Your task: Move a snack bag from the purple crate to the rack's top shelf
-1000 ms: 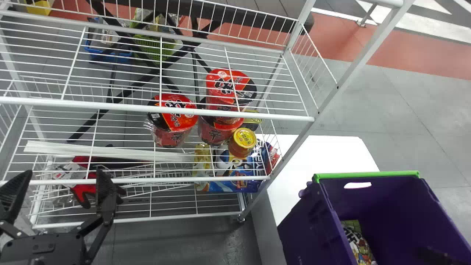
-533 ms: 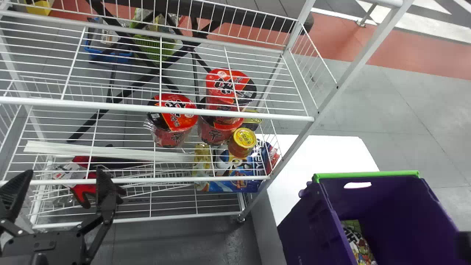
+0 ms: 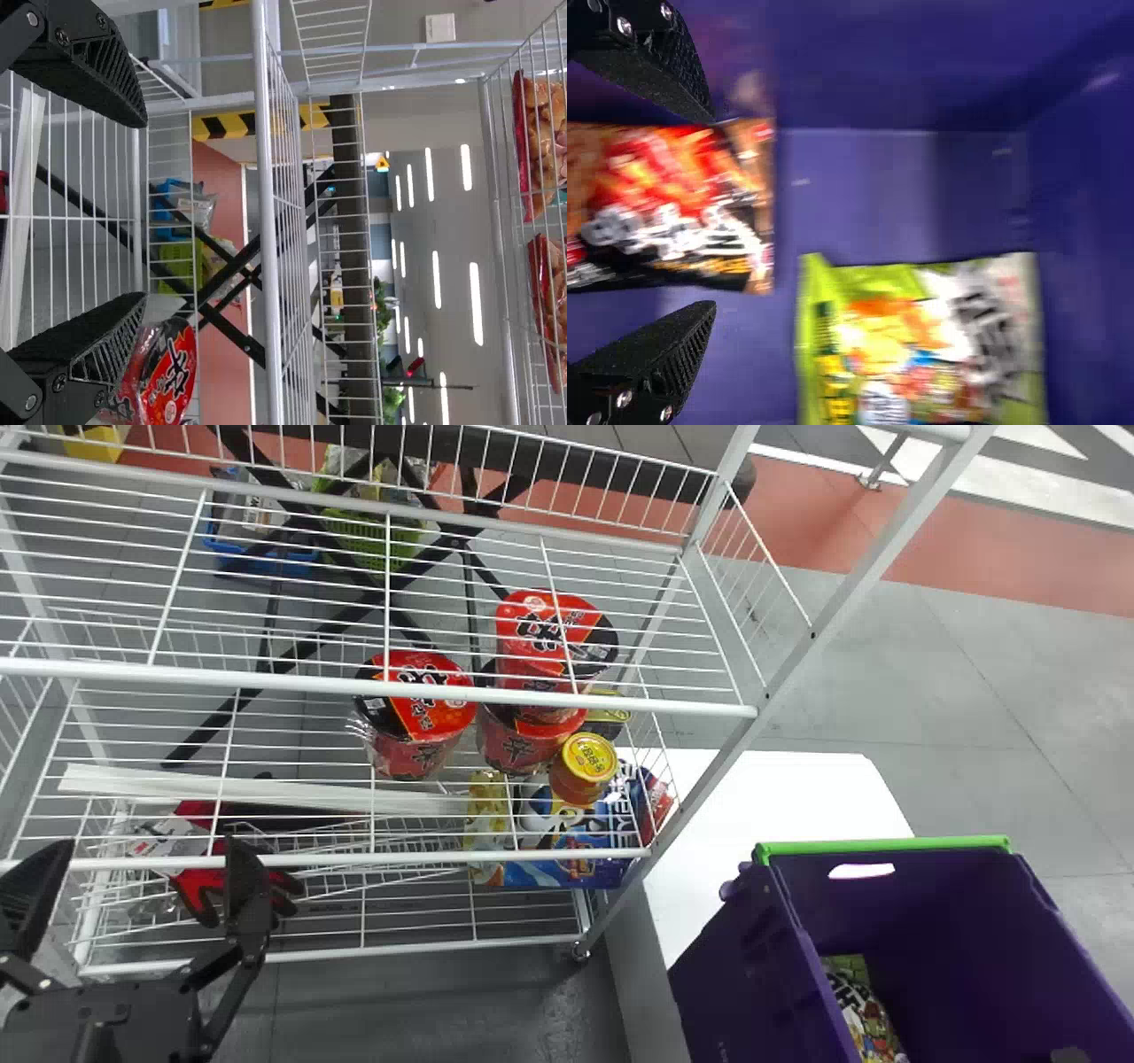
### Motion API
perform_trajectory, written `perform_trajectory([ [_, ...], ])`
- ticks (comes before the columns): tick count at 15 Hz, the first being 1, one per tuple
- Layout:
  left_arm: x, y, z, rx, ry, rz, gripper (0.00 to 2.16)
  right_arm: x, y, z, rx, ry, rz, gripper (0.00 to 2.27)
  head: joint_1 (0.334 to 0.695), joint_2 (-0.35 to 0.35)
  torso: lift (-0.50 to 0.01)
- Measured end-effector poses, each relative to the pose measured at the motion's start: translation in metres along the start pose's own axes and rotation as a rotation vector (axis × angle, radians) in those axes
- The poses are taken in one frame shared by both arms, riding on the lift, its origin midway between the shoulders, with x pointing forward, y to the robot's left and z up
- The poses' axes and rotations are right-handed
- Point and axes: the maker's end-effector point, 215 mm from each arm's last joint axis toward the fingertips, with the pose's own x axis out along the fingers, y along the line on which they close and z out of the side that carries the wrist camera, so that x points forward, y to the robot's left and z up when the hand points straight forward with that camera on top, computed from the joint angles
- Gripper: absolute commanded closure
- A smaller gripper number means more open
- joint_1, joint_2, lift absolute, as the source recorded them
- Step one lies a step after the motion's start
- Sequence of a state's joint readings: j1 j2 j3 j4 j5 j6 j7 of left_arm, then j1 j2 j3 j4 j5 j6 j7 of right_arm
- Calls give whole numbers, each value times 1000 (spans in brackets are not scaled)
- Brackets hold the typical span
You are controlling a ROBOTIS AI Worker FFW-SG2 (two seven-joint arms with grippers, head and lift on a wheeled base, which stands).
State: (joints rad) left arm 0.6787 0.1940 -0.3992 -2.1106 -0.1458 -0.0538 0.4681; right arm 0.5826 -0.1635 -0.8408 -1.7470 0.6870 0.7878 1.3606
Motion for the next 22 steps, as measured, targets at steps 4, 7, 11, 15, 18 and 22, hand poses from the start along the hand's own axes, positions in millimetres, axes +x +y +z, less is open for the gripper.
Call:
perform_trajectory([
  [4, 1, -3, 0, -3, 1, -2, 137, 13, -8, -23, -4, 64, 25, 60, 695, -350, -452],
  [7, 0, -3, -1, 2, 4, 0, 137, 29, -2, -36, -10, 115, 62, 60, 695, -350, -452],
  [11, -1, -4, -2, 3, 7, -1, 137, 49, 9, -51, -36, 158, 112, 63, 695, -350, -452],
  [15, -2, -5, -2, 3, 7, -3, 137, 56, 7, -72, -41, 192, 136, 66, 695, -350, -452],
  [18, -2, -5, -2, 5, 6, -4, 137, 60, 7, -86, -41, 218, 148, 73, 695, -350, -452],
  [22, -2, -4, -3, 6, 6, -5, 137, 67, 11, -102, -42, 260, 153, 80, 695, -350, -452],
])
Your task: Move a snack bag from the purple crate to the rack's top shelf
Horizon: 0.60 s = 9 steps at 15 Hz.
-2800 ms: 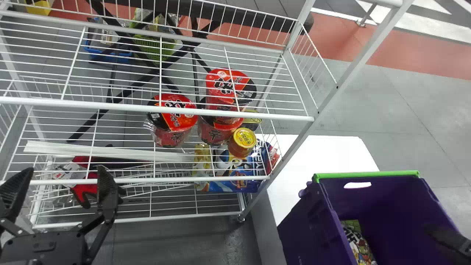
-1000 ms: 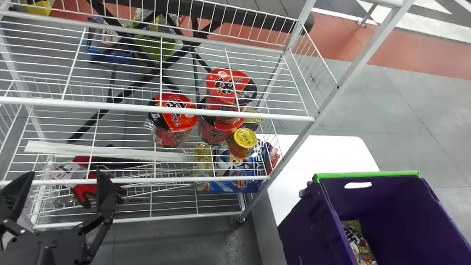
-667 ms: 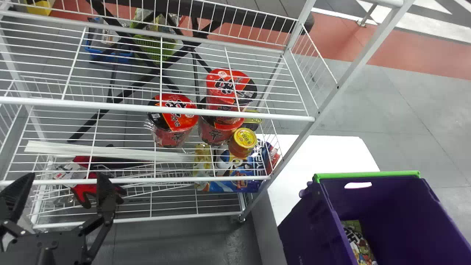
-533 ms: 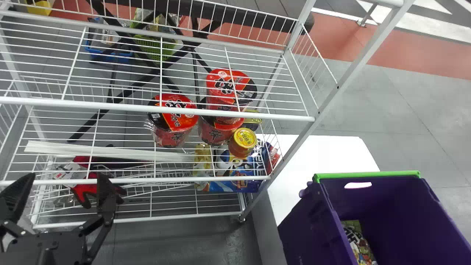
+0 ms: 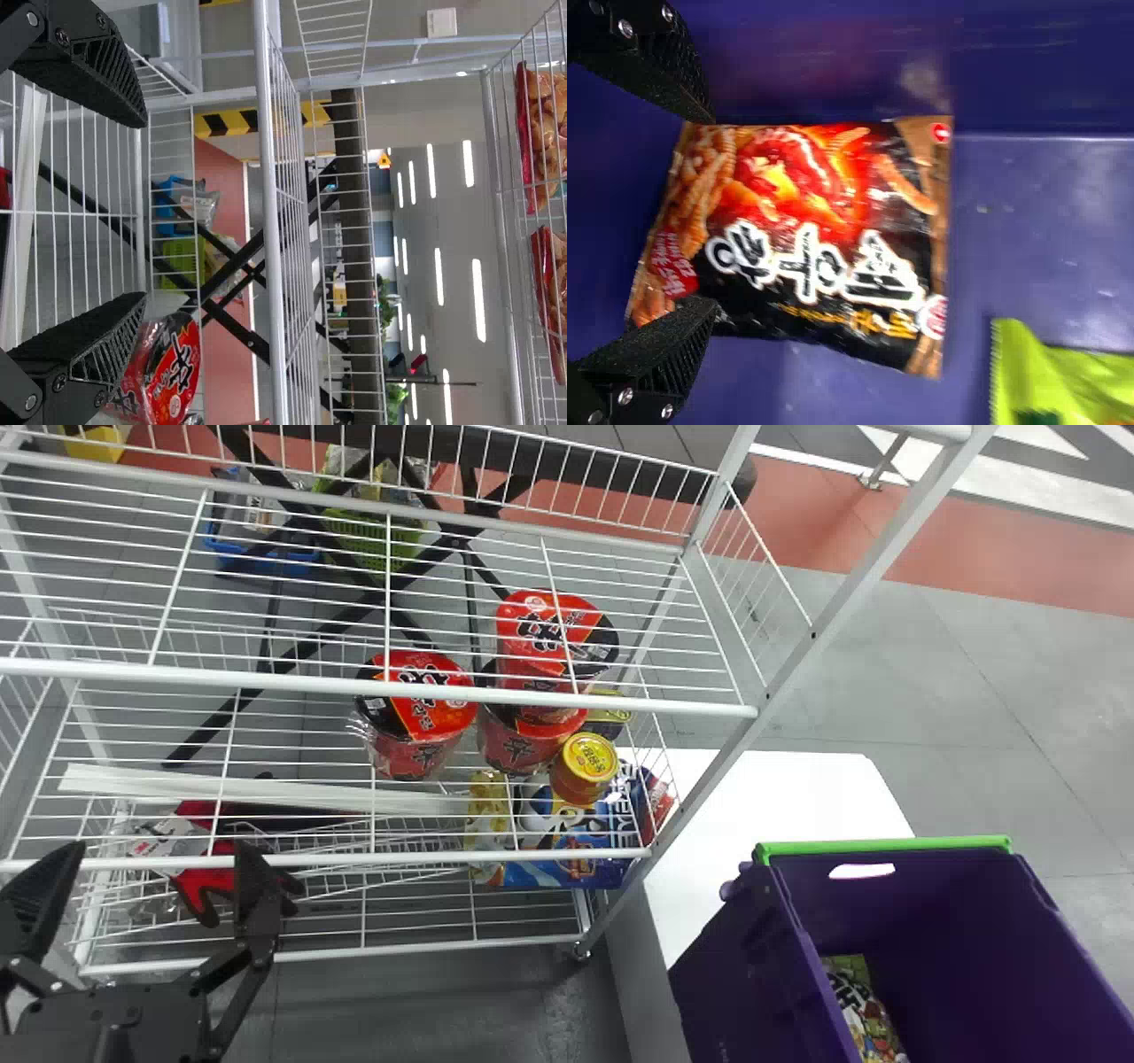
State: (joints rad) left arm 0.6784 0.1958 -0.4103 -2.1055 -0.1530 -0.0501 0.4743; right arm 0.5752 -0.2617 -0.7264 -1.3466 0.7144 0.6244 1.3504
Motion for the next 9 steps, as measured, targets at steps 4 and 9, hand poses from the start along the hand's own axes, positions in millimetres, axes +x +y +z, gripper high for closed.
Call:
perform_trajectory([
  [4, 2, -1, -2, -1, 1, -4, 137, 11, -1, -11, 19, 27, -16, 90, 695, -350, -452],
  [9, 7, -2, -11, 1, 11, -10, 137, 13, -15, -26, 49, 57, -60, 107, 695, -350, -452],
])
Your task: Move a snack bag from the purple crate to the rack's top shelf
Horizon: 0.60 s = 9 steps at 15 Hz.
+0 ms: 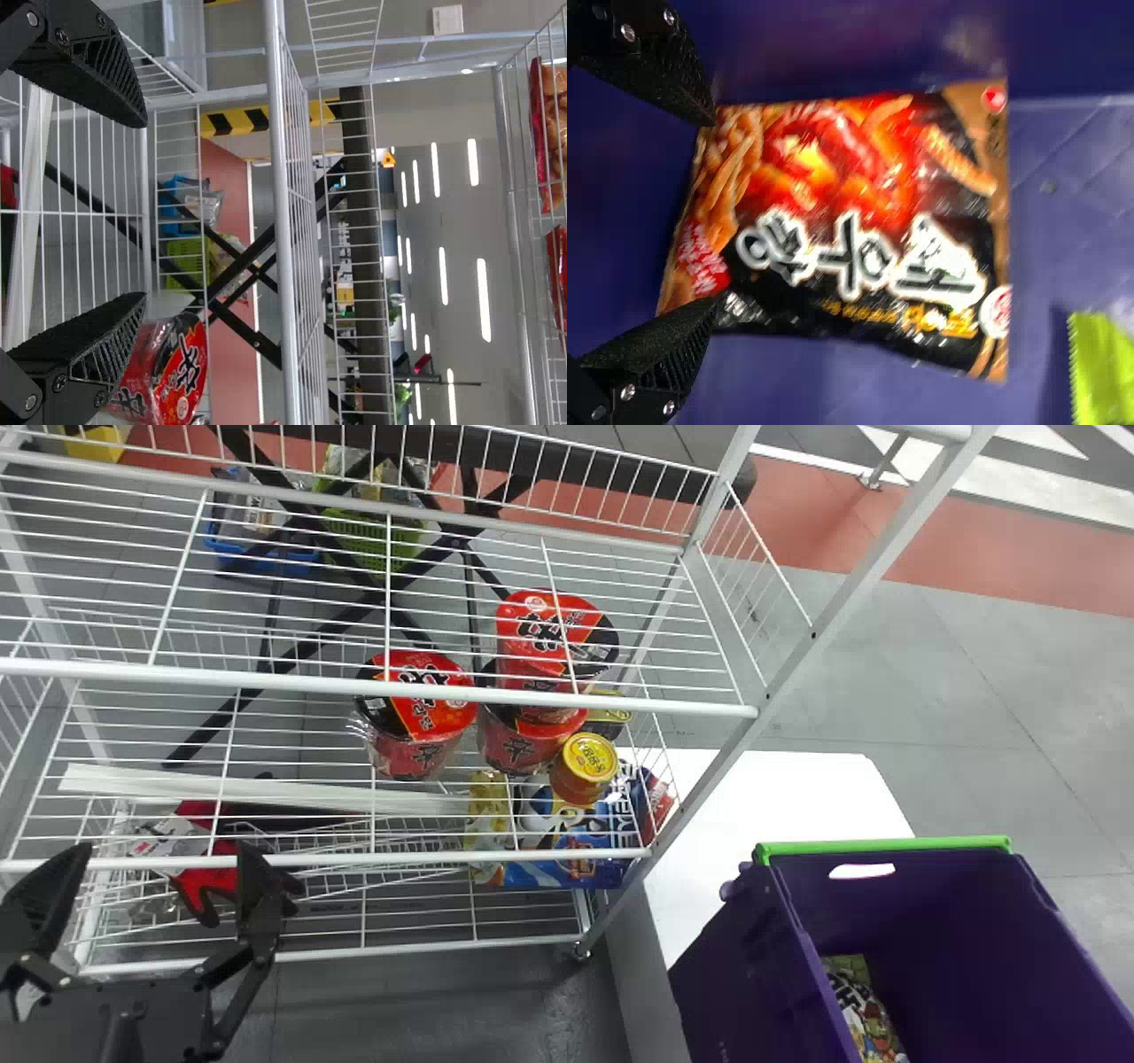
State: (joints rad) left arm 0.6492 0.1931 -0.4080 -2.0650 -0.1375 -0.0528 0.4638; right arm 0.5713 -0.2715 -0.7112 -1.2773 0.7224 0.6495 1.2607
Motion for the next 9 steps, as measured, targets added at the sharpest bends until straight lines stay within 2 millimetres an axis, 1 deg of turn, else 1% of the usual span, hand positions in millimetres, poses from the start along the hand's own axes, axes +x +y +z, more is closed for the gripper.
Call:
perform_trajectory([
  [2, 3, -1, -1, -3, 0, -4, 137, 0, -3, 0, 8, -2, -8, 113, 695, -350, -452],
  [4, 6, -3, 0, -4, -2, -6, 137, 2, -5, 5, 28, -10, -24, 124, 695, -350, -452],
  [7, 9, 1, -5, -5, 5, -1, 137, 9, 3, 15, 47, -13, -18, 124, 695, -350, -452],
  [9, 13, 6, -10, -7, 12, 4, 137, 14, 6, 16, 50, -6, -11, 130, 695, -350, -452],
])
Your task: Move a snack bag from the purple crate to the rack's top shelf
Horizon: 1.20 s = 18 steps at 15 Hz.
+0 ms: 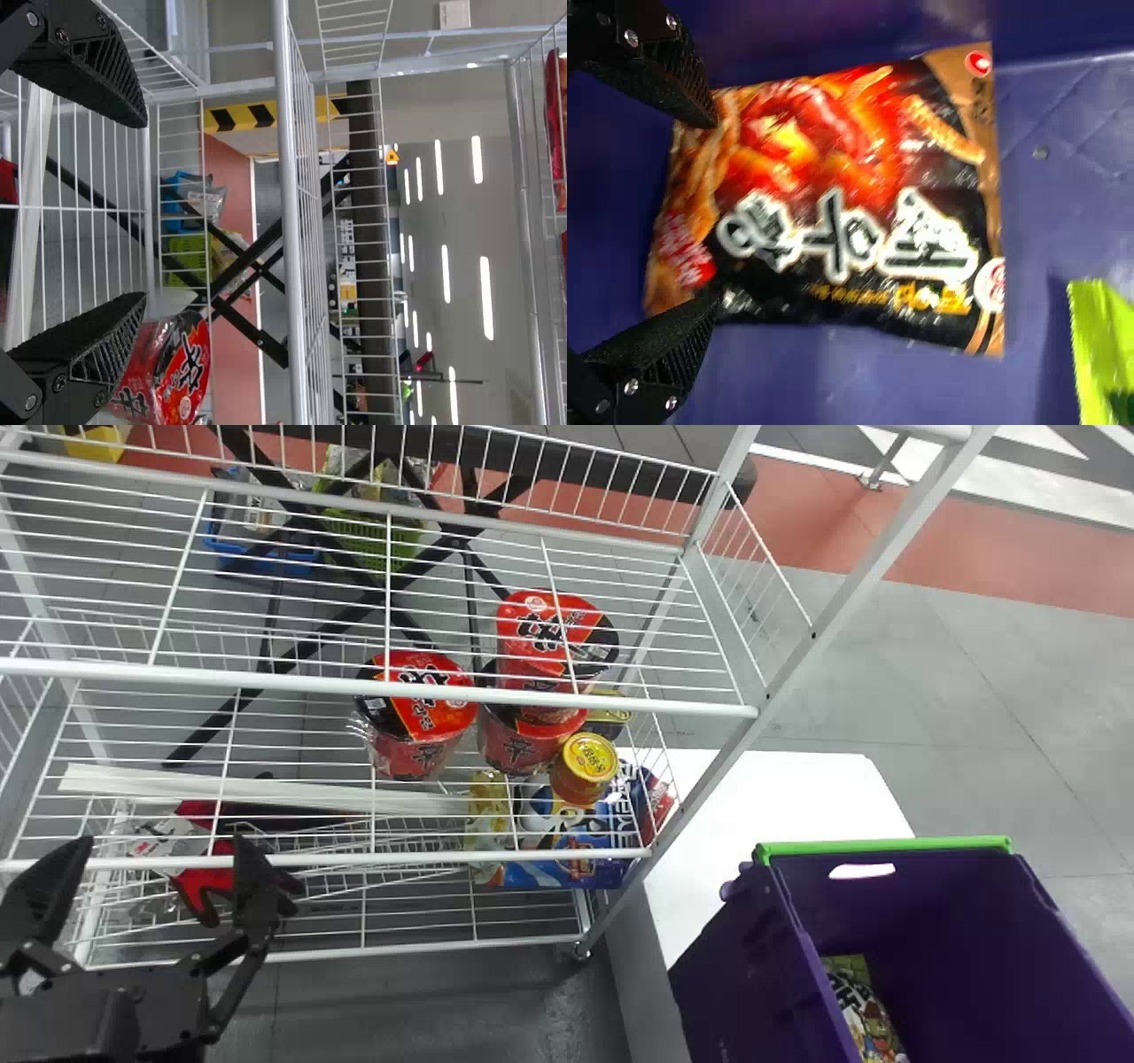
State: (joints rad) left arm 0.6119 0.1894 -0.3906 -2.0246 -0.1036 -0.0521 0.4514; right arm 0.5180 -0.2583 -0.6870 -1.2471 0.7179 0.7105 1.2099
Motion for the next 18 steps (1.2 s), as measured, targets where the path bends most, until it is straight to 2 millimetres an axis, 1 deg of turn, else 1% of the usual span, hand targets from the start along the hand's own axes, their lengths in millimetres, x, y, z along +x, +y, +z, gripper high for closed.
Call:
perform_trajectory([
  [7, 10, 2, -6, -11, 10, -7, 137, 10, -3, -3, -19, 20, -27, 215, 695, -350, -452],
  [14, 13, 2, -14, -8, 23, -9, 137, 21, 4, 9, -69, 23, -52, 235, 695, -350, -452],
  [16, 13, 3, -13, -8, 22, -9, 137, 22, 6, 8, -73, 24, -46, 259, 695, -350, -452],
  [18, 13, 2, -13, -9, 22, -12, 137, 19, 7, 6, -79, 6, -18, 259, 695, -350, -452],
])
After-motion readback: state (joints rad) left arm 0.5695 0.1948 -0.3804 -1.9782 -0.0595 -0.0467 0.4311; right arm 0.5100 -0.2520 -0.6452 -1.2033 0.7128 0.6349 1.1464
